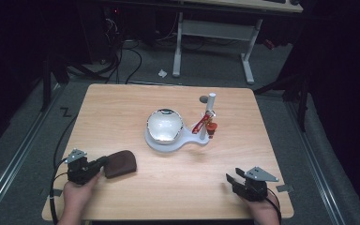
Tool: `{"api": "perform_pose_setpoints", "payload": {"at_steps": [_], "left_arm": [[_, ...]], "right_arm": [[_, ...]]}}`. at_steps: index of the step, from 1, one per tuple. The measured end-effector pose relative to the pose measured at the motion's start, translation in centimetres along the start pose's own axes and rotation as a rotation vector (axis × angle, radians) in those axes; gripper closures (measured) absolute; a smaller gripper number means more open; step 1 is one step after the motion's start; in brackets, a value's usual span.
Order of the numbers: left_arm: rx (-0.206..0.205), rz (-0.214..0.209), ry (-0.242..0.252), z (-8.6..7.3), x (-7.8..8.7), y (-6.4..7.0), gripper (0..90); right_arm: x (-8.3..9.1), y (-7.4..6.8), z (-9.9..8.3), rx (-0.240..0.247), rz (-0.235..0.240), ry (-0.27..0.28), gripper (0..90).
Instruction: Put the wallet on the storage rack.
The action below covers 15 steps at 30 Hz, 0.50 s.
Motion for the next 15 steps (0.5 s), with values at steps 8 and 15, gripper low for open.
{"api": "perform_pose_setpoints", "payload": {"at_steps": [8, 15], "left_arm": [[-0.027, -0.008, 0.050, 0.7, 0.9, 0.7, 87.1], [-0.085, 0.001, 0.104, 1.7, 1.8, 2.0, 87.2]], "right_arm": [[0.1, 0.3, 0.0, -0.011, -0.004, 0.003, 51.1], [0.1, 0.3, 0.0, -0.008, -0.003, 0.003, 51.1]]}}
Point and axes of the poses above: each handheld gripper's, and its own axes: x roughly backward along the jaws, z roughly out of its top, y roughly to its right, the point moved 8 cm from there along -x, roughly forward along the jaws, and after that the axes turned 4 degrees about -z, right-handed, at the moved point
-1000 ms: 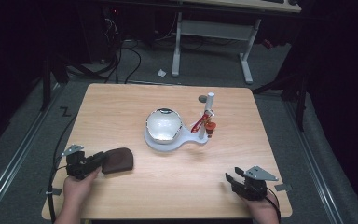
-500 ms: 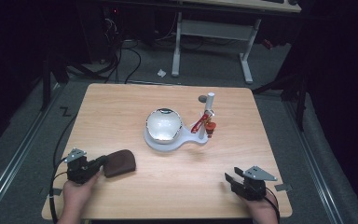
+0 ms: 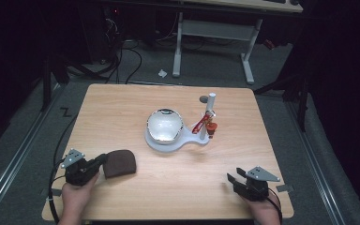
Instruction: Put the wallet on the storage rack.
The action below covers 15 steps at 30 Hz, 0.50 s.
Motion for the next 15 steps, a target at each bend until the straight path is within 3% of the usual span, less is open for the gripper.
{"api": "perform_pose_setpoints", "payload": {"at_steps": [4, 15], "left_arm": [[-0.032, -0.003, 0.035, 0.7, 0.4, 0.9, 87.3], [-0.072, -0.007, 0.088, 1.9, 1.2, 2.3, 87.5]], "right_arm": [[0.0, 0.0, 0.0, -0.001, -0.001, 0.000, 51.3], [0.0, 0.1, 0.0, -0.002, -0.001, 0.004, 51.6]]}}
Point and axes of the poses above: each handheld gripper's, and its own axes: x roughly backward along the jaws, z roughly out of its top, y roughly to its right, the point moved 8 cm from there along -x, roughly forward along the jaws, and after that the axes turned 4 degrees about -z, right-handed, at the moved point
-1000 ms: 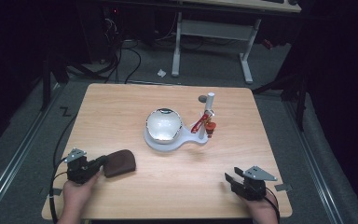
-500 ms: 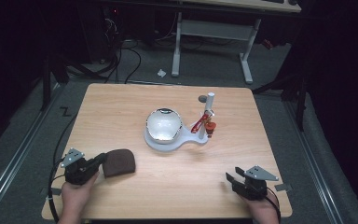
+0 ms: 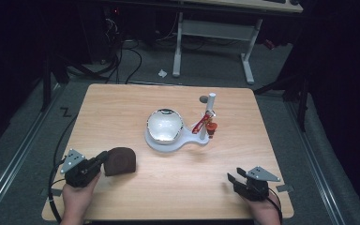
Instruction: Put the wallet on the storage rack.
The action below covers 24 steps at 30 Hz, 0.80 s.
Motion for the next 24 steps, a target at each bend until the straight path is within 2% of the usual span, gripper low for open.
{"api": "perform_pose_setpoints", "payload": {"at_steps": [13, 17, 24], "left_arm": [[-0.016, -0.008, 0.048, 1.5, 0.2, 1.3, 87.5], [-0.032, -0.012, 0.048, 2.1, -0.2, 2.0, 87.4], [-0.036, -0.019, 0.059, 3.1, -0.8, 2.7, 87.4]], "right_arm": [[-0.1, 0.1, -0.1, -0.002, -0.002, -0.003, 51.6], [0.0, 0.2, 0.0, -0.001, -0.003, -0.001, 51.7], [0.1, 0.3, 0.0, -0.008, -0.002, 0.003, 51.7]]}}
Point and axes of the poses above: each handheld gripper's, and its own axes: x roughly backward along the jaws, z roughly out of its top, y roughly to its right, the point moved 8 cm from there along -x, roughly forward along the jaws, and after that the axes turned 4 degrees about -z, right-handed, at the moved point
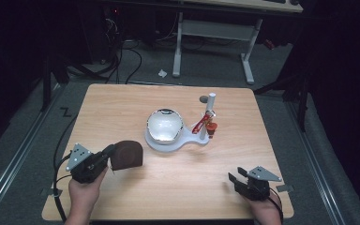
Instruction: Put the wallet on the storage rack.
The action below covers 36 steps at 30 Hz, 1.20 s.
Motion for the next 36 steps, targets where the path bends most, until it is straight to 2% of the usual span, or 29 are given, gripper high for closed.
{"api": "perform_pose_setpoints", "payload": {"at_steps": [5, 16, 30, 36], "left_arm": [[-0.001, -0.006, 0.002, 0.7, -0.5, 0.4, 87.4], [-0.034, -0.014, 0.009, 3.5, -1.7, 1.1, 87.4], [-0.063, 0.012, 0.003, 6.3, -4.2, 1.1, 87.4], [-0.077, 0.023, -0.015, 7.4, -5.5, 0.9, 87.4]], "right_arm": [[0.1, 0.1, 0.1, 0.003, 0.001, 0.004, 51.8], [0.2, 0.2, 0.1, 0.002, 0.000, 0.009, 51.9], [0.4, 0.6, 0.1, -0.004, 0.000, 0.017, 52.0], [0.4, 0.7, 0.1, -0.001, 0.002, 0.017, 52.1]]}}
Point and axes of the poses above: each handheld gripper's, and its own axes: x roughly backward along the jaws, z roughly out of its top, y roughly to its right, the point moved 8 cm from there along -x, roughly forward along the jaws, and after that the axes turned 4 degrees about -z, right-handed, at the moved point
